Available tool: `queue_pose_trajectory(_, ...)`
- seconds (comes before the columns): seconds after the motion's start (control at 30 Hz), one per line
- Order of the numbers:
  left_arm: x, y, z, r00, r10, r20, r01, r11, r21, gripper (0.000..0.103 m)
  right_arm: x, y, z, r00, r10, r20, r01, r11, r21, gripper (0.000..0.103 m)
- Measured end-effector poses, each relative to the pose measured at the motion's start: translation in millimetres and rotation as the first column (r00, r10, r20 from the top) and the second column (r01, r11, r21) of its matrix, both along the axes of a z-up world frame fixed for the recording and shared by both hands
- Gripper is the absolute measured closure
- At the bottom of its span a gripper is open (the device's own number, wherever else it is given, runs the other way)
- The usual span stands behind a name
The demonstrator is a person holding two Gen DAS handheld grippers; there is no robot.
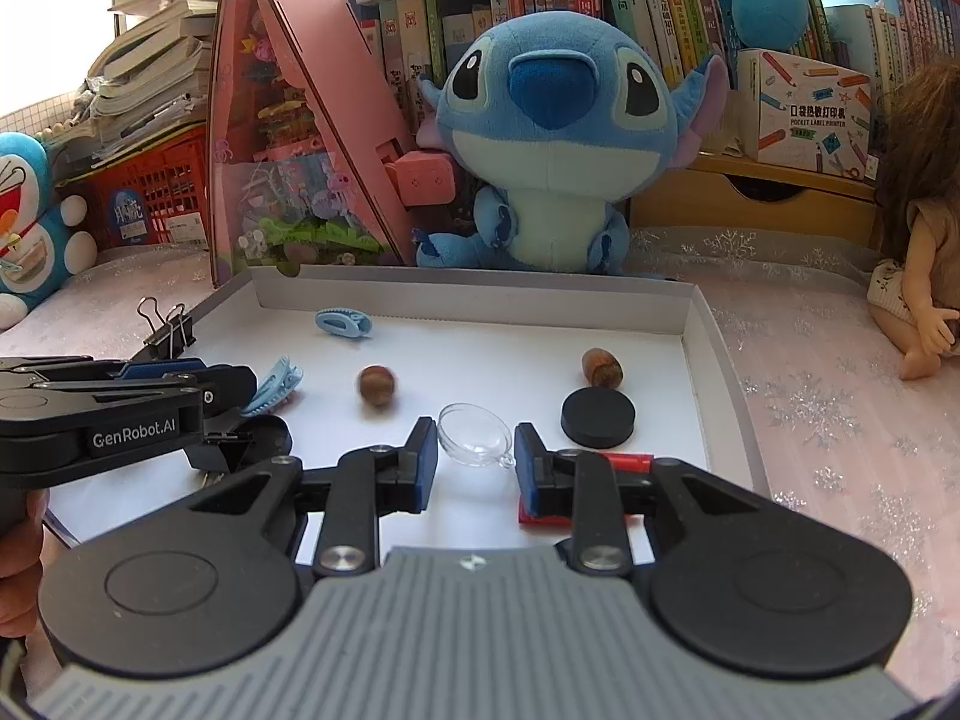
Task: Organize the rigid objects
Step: 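Lower both tools into the box and open them to release disc and lid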
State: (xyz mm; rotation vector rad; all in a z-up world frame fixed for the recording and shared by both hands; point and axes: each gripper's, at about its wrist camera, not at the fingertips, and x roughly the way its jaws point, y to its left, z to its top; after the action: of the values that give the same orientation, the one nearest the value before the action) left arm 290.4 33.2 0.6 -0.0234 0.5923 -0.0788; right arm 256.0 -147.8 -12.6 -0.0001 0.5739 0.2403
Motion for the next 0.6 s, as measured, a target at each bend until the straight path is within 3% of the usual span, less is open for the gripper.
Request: queue_pose_trajectory(0.6, -0.9, -1.5, -1.0, 1.000, -0.001, 0.009, 0.001, 1.000, 0.012, 0.073, 1.1, 2.1, -2.5, 1.000, 0.004, -0.002, -0.004, 0.999, -0.032, 0.070)
